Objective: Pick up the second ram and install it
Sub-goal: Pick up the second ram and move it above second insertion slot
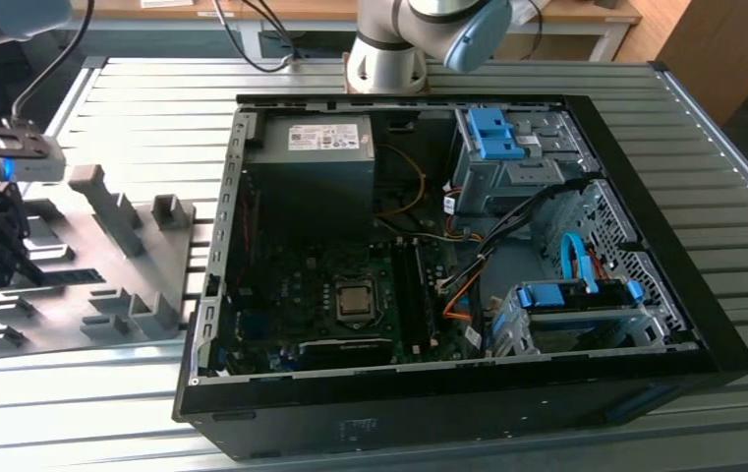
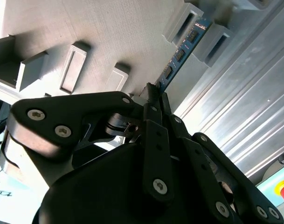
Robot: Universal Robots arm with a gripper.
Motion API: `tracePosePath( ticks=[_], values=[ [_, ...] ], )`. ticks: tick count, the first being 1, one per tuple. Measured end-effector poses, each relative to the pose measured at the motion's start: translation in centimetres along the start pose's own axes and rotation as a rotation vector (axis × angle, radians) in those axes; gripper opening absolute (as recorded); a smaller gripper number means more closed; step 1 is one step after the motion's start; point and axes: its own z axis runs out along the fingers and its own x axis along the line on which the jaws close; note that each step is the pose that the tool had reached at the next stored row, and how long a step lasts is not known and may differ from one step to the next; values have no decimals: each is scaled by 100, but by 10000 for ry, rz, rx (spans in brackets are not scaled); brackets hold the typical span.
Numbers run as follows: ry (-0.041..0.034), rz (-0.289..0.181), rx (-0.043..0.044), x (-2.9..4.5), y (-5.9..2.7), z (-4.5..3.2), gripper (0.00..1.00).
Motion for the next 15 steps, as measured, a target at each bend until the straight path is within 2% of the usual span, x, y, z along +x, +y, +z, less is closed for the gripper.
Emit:
tracePosePath(
  ticks=[15],
  values=[
    [0,0,0,-2,2,-84,14]
  ],
)
